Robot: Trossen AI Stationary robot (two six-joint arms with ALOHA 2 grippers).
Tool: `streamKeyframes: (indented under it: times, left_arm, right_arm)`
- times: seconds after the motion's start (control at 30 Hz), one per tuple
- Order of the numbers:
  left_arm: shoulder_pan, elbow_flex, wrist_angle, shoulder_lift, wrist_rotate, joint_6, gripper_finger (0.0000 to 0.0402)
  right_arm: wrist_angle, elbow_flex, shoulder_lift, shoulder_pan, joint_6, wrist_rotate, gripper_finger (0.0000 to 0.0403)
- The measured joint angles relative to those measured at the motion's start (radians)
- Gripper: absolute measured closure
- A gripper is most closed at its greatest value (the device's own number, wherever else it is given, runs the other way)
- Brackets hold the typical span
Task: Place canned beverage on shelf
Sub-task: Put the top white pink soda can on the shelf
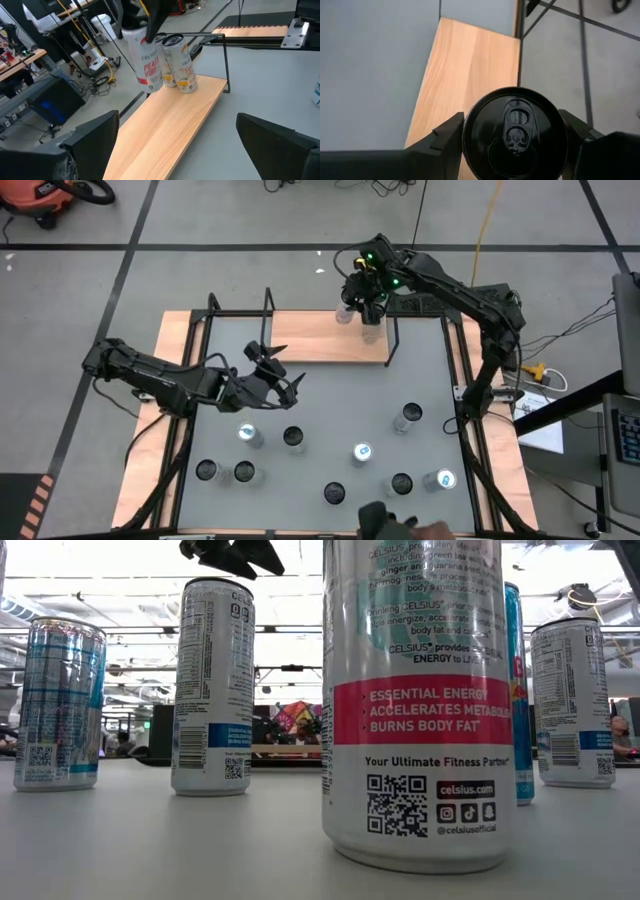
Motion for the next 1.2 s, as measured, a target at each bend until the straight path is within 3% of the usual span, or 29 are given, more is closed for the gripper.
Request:
streamKeyframes:
  times: [0.13, 0.63, 1.2]
  left_arm:
    - [0.0, -0.001, -0.016, 0.0, 0.0, -0.024, 0.0004]
    - [0.0, -0.001, -0.018, 0.0, 0.002, -0.025, 0.0004]
    - [-0.003, -0.035, -0.012, 0.001, 0.075, -0.051, 0.0004]
  right_arm:
    - [-0.002, 0.0, 0.034, -0.039, -0.07, -0.066, 0.0216]
    - [0.002, 0.002, 0.11, -0.083, -0.152, -0.098, 0.0216]
    - [0.054, 0.001, 0.162, -0.087, -0.175, -0.087, 0.0216]
